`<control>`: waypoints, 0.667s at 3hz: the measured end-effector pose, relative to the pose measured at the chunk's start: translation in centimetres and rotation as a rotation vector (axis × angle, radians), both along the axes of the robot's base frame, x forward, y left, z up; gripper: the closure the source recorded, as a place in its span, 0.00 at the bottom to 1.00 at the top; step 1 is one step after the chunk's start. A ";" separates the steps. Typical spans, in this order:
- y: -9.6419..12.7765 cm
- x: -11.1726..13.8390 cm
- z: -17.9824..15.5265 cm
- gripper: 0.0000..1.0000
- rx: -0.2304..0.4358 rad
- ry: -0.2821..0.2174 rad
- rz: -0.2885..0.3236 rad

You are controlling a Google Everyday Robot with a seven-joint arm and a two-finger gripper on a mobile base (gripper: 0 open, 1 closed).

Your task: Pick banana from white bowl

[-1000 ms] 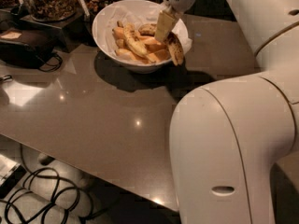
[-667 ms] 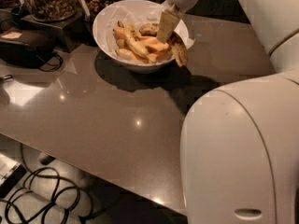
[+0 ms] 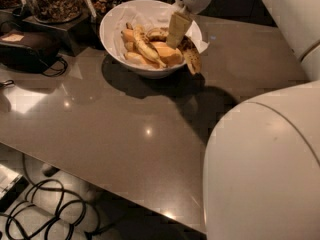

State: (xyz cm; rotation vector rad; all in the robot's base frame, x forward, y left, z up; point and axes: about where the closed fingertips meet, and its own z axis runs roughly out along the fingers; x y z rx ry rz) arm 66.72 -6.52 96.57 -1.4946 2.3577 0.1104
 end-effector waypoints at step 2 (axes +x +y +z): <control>-0.2 -1.9 0.5 1.00 0.000 0.006 0.012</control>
Offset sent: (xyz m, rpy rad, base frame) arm -0.1117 -0.0136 0.0170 -0.0099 0.0505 0.0592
